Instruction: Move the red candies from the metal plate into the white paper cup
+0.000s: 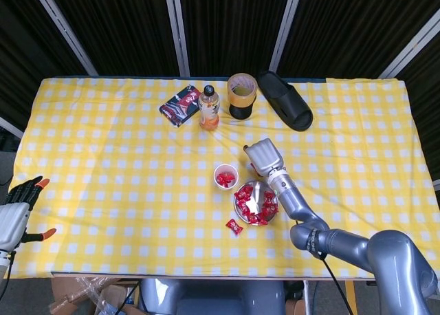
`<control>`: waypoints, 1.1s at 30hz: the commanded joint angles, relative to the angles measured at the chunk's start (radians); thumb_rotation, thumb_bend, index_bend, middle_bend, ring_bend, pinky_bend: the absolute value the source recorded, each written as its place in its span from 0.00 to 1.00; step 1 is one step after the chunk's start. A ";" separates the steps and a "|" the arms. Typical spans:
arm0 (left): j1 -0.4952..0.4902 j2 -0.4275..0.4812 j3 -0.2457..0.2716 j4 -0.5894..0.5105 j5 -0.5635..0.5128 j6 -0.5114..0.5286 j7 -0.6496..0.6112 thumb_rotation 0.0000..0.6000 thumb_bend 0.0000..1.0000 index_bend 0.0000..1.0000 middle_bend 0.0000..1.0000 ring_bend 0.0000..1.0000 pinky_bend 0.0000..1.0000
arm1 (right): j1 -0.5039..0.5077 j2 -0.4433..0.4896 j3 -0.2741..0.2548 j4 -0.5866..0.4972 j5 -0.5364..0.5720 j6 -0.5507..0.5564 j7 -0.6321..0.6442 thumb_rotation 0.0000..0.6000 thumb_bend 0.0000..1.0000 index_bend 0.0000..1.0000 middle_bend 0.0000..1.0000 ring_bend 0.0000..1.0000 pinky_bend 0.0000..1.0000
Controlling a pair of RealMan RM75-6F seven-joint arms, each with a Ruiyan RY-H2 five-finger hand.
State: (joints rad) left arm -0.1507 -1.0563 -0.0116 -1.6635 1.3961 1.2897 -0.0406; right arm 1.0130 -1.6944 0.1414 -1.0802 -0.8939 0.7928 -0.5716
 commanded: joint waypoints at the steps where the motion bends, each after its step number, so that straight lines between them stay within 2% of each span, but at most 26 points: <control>1: 0.000 0.000 0.000 0.000 -0.002 -0.001 0.000 1.00 0.05 0.00 0.00 0.00 0.00 | -0.001 -0.016 0.002 0.026 -0.009 -0.014 0.014 1.00 0.28 0.41 0.78 0.88 0.99; 12: -0.003 0.000 0.000 -0.001 -0.004 -0.006 0.005 1.00 0.05 0.00 0.00 0.00 0.00 | -0.015 -0.043 0.010 0.113 -0.021 -0.054 0.053 1.00 0.28 0.45 0.78 0.88 0.99; 22: -0.004 -0.002 -0.001 -0.004 -0.008 -0.008 0.011 1.00 0.05 0.00 0.00 0.00 0.00 | -0.026 -0.051 0.017 0.136 -0.033 -0.075 0.072 1.00 0.28 0.50 0.78 0.88 0.99; 26: -0.006 -0.002 -0.002 -0.004 -0.009 -0.011 0.011 1.00 0.05 0.00 0.00 0.00 0.00 | -0.028 -0.055 0.021 0.140 -0.041 -0.077 0.080 1.00 0.33 0.57 0.78 0.88 0.99; 33: -0.007 -0.001 -0.002 -0.003 -0.011 -0.013 0.008 1.00 0.05 0.00 0.00 0.00 0.00 | -0.034 -0.044 0.030 0.123 -0.046 -0.068 0.077 1.00 0.36 0.59 0.78 0.88 0.99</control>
State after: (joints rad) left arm -0.1582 -1.0576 -0.0140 -1.6665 1.3851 1.2767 -0.0324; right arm 0.9799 -1.7408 0.1699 -0.9550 -0.9397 0.7225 -0.4926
